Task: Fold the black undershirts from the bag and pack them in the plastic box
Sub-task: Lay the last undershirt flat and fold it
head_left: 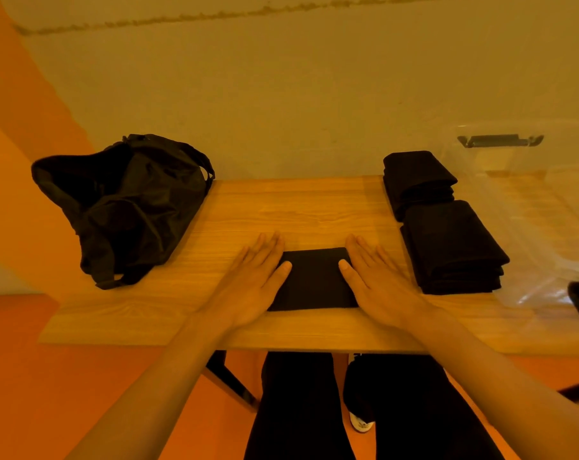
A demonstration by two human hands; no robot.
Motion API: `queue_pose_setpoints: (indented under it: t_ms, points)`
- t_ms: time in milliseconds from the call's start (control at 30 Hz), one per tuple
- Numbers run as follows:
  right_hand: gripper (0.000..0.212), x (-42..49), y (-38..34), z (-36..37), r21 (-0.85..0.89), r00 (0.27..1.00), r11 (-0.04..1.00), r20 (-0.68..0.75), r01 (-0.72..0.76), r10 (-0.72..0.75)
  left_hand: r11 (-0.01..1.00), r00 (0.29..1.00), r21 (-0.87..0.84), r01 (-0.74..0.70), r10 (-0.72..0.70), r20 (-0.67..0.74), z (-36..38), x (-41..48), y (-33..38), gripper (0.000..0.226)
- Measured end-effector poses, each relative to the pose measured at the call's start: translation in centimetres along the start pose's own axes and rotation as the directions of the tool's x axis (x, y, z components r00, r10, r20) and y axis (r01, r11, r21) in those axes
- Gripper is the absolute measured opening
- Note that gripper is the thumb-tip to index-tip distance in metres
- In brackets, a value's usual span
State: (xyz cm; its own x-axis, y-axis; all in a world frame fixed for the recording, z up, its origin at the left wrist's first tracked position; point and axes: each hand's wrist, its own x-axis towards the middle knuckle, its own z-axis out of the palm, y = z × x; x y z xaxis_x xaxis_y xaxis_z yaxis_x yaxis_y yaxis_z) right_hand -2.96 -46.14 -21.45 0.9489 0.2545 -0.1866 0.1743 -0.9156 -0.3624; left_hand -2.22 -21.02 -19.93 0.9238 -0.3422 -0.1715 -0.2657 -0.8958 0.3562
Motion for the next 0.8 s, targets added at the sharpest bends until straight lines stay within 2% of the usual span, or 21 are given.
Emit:
queue_pose_setpoints:
  t_ms: [67, 100, 167, 267, 333, 367, 467, 567, 633, 733, 800]
  points:
    - [0.082, 0.1, -0.3, -0.7, 0.131, 0.997, 0.991, -0.071, -0.021, 0.03, 0.992, 0.995, -0.123, 0.024, -0.036, -0.098, -0.9, -0.3, 0.0, 0.071]
    - [0.082, 0.3, -0.6, -1.1, 0.134, 0.993, 0.991, -0.114, -0.009, 0.024, 0.986, 0.988, -0.167, 0.016, -0.041, -0.147, -1.3, -0.2, 0.1, 0.073]
    - [0.078, 0.6, -1.6, -1.5, 0.009, 0.987, 0.998, -0.15, 0.062, -0.06, 0.984, 0.983, -0.176, -0.022, -0.011, -0.183, -1.7, -0.1, 0.4, 0.071]
    - [0.071, 1.1, -2.9, -0.7, -0.161, 0.975, 0.968, -0.077, 0.192, -0.207, 0.997, 0.994, 0.007, -0.073, 0.074, -0.083, -0.7, 0.3, 1.2, 0.065]
    - [0.077, 1.3, -2.9, 0.2, -0.189, 0.979, 0.963, -0.024, 0.195, -0.203, 0.992, 0.997, 0.096, -0.077, 0.079, -0.016, 0.7, 0.4, 1.3, 0.064]
    - [0.078, 1.4, -2.6, 0.3, -0.182, 0.982, 0.966, -0.013, 0.182, -0.188, 0.995, 0.999, 0.081, -0.052, 0.052, -0.006, 1.1, 0.5, 1.1, 0.064]
    - [0.065, 1.6, -1.9, -0.4, -0.089, 0.989, 0.985, 0.0, 0.15, -0.15, 0.996, 0.997, -0.085, 0.015, -0.022, -0.077, 0.9, 0.7, 0.3, 0.06]
    - [0.053, 2.8, -2.3, -1.9, -0.005, 0.991, 0.992, -0.044, 0.129, -0.129, 0.959, 0.988, -0.282, -0.015, -0.029, -0.151, -0.8, 1.8, 0.2, 0.044]
    - [0.051, 3.9, -2.8, -3.4, -0.03, 0.991, 0.991, -0.017, 0.13, -0.131, 0.955, 0.998, -0.296, 0.019, -0.036, -0.052, -2.4, 3.1, 0.0, 0.041]
    - [0.063, 5.5, -3.6, -5.8, -0.101, 0.964, 0.982, 0.229, 0.161, -0.134, 0.977, 0.979, -0.21, 0.04, 0.004, 0.203, -4.6, 5.0, -0.6, 0.044]
    - [0.071, 6.4, -3.9, -6.8, -0.109, 0.925, 0.985, 0.371, 0.134, -0.085, 0.972, 0.945, -0.228, 0.05, 0.028, 0.326, -5.3, 5.7, -0.8, 0.047]
